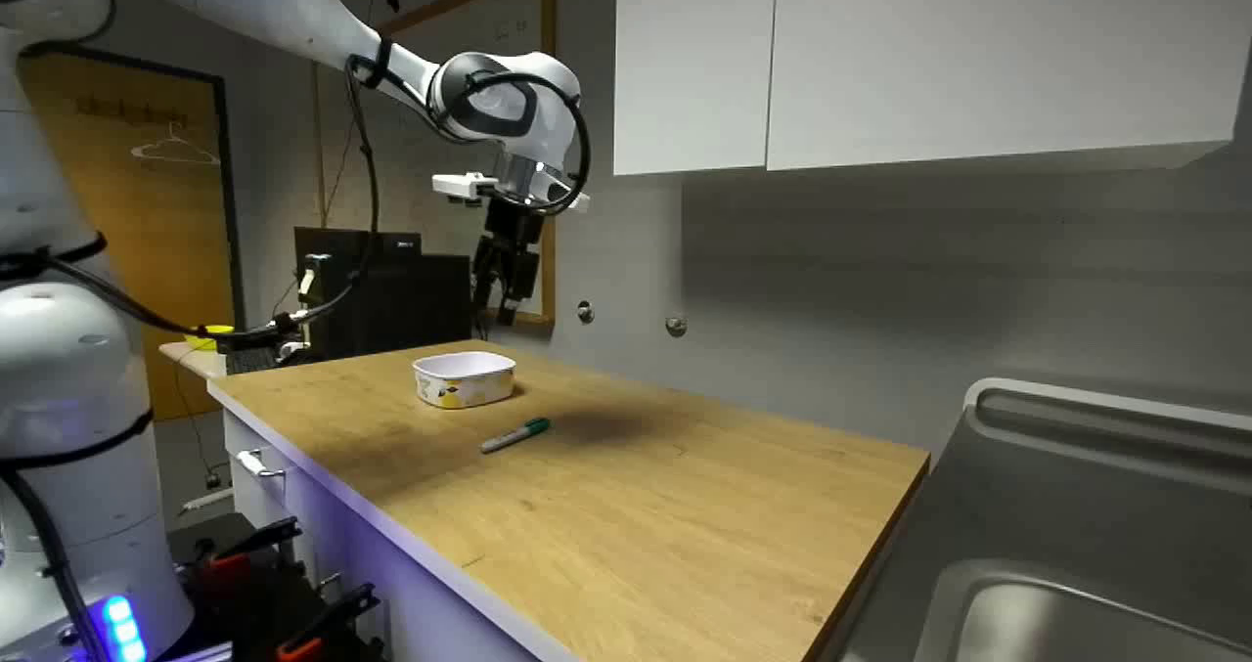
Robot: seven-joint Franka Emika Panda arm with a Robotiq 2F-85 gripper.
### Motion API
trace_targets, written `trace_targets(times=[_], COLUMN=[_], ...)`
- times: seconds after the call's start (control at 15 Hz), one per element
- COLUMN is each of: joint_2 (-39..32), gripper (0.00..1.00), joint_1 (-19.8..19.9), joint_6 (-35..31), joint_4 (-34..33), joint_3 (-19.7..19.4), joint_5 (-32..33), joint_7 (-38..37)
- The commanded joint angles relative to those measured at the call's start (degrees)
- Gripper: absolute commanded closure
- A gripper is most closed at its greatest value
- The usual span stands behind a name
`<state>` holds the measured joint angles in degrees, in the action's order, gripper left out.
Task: Put the marker in the white bowl
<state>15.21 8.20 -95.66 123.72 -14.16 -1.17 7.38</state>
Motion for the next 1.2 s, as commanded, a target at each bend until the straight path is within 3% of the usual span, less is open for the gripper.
trace_targets(times=[0.0, 1.13], joint_2=[-0.10, -0.90], gripper=[0.00, 0.00], joint_1=[0.80, 0.74], joint_6=[0.12, -0.33], joint_4=[-0.12, -0.32], joint_3=[0.69, 0.96], joint_5=[-0.17, 0.50], joint_7=[0.18, 0.09])
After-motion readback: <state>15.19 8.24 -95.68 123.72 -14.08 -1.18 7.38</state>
